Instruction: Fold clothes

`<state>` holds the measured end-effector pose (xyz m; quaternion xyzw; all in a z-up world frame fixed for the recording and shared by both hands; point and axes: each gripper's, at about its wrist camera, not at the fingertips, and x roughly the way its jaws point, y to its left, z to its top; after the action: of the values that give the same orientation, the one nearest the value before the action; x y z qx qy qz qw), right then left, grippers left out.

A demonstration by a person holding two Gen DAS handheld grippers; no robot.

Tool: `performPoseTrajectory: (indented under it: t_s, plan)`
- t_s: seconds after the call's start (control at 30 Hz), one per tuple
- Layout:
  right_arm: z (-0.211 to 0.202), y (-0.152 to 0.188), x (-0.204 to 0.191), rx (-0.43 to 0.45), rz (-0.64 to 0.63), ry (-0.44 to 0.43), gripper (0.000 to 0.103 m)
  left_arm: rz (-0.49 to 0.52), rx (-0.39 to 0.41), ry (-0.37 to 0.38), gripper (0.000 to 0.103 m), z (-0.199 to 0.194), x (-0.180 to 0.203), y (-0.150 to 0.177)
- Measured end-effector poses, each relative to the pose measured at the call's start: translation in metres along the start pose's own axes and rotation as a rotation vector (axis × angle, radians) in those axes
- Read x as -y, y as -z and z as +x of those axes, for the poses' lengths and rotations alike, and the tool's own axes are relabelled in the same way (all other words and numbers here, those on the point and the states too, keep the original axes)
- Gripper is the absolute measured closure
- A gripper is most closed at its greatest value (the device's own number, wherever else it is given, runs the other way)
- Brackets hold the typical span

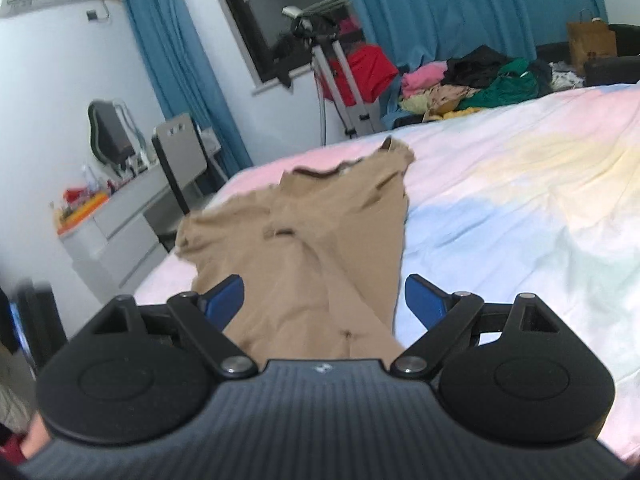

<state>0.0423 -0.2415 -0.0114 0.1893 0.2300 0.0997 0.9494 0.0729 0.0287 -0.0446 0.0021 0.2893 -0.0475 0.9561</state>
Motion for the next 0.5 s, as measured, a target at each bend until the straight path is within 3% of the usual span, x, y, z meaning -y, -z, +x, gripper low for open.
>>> performPoseTrajectory:
  t_s: [0.17, 0.33, 0.43, 0.5]
  plan:
    - [-0.039, -0.023, 0.030, 0.137, 0.061, 0.001, 0.014, 0.034, -0.050, 0.087, 0.015, -0.009, 0.026, 0.012]
    - [-0.071, -0.031, 0.073, 0.173, 0.099, 0.003, 0.014, 0.035, -0.060, 0.244, 0.019, -0.027, 0.062, 0.019]
    - [-0.083, -0.026, 0.098, 0.188, 0.143, 0.045, 0.014, 0.071, -0.083, 0.346, 0.027, -0.030, 0.093, 0.028]
    - [-0.085, -0.025, 0.112, 0.195, 0.214, 0.034, 0.013, 0.075, -0.128, 0.425, 0.040, -0.028, 0.110, 0.036]
